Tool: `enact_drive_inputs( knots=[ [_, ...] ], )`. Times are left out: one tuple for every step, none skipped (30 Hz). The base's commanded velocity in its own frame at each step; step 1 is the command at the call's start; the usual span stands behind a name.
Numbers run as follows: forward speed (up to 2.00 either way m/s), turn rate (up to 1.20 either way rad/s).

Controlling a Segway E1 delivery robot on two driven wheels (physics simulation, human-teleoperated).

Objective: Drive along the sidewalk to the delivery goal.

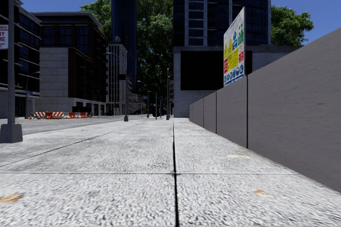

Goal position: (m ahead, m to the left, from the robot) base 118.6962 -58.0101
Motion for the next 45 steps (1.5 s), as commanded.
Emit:
enact_drive_inputs(
  knots=[
    [2.00,0.00],
    [2.00,0.00],
    [2.00,0.00],
    [2.00,0.00],
    [2.00,0.00],
    [2.00,0.00],
    [2.00,0.00],
    [2.00,0.00],
    [2.00,0.00],
    [2.00,0.00],
    [2.00,0.00],
    [2.00,0.00],
    [2.00,0.00],
    [2.00,0.00],
    [2.00,0.00],
    [2.00,0.00],
    [2.00,0.00],
    [2.00,0.00],
    [2.00,0.00],
    [2.00,0.00],
    [2.00,0.00],
    [2.00,0.00],
    [2.00,0.00],
    [2.00,0.00],
    [2.00,0.00],
    [2.00,0.00],
    [2.00,0.00],
    [2.00,0.00],
    [2.00,0.00],
    [2.00,0.00],
    [2.00,0.00],
    [2.00,0.00],
    [2.00,0.00],
    [2.00,0.00],
    [2.00,0.00],
    [2.00,0.00],
    [2.00,0.00],
    [2.00,0.00],
    [2.00,0.00],
    [2.00,0.00],
    [2.00,0.00],
    [2.00,0.00],
    [2.00,0.00],
    [2.00,0.00],
    [2.00,0.00]
  ],
)
